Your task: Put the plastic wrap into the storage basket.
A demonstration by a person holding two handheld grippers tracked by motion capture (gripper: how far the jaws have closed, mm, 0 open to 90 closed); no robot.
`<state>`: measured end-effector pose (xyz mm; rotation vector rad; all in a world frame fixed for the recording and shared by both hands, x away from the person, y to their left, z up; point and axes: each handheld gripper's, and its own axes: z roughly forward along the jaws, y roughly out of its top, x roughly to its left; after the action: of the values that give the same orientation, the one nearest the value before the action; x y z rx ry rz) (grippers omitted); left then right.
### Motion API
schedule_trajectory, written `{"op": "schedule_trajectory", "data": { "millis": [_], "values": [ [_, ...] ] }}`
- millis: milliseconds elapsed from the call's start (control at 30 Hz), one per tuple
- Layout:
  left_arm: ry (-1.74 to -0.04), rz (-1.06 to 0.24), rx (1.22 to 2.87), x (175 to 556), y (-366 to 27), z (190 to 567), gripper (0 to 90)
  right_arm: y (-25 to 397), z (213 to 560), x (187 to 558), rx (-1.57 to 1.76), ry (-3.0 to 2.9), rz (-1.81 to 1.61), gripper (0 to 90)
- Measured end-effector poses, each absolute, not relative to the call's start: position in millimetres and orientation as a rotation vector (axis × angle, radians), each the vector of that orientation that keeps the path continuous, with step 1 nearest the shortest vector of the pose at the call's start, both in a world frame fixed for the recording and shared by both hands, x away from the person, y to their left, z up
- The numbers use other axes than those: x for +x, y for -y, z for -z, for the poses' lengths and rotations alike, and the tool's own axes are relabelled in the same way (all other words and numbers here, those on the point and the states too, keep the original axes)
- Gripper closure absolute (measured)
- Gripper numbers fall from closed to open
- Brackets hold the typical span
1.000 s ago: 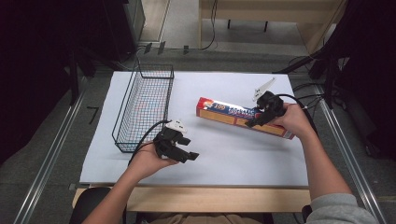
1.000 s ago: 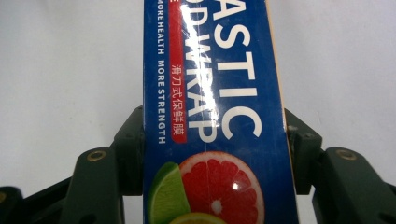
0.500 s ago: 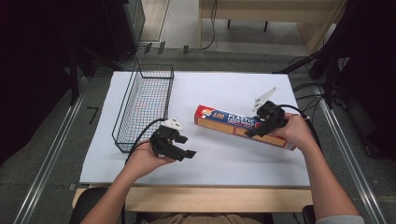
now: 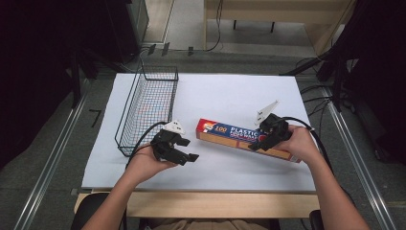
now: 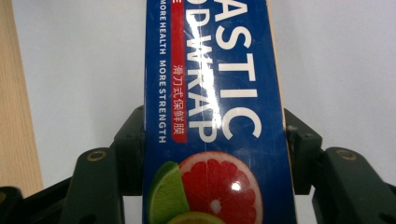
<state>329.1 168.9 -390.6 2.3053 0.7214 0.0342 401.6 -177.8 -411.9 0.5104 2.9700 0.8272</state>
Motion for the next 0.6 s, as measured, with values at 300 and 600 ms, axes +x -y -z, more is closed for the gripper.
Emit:
{"op": "schedule_trajectory", "data": {
  "millis": [300, 600],
  "values": [
    [-0.687, -0.079, 2.297, 324.8, -173.3, 382.4, 31.3, 166.9, 408.9, 383.0, 0.428, -2.985, -0.817, 41.0],
    [-0.661, -0.102, 2.301, 322.8, -172.5, 370.4, 29.6, 158.3, 404.0, 370.7, 0.356, -3.024, -0.838, 41.0]
  ]
}}
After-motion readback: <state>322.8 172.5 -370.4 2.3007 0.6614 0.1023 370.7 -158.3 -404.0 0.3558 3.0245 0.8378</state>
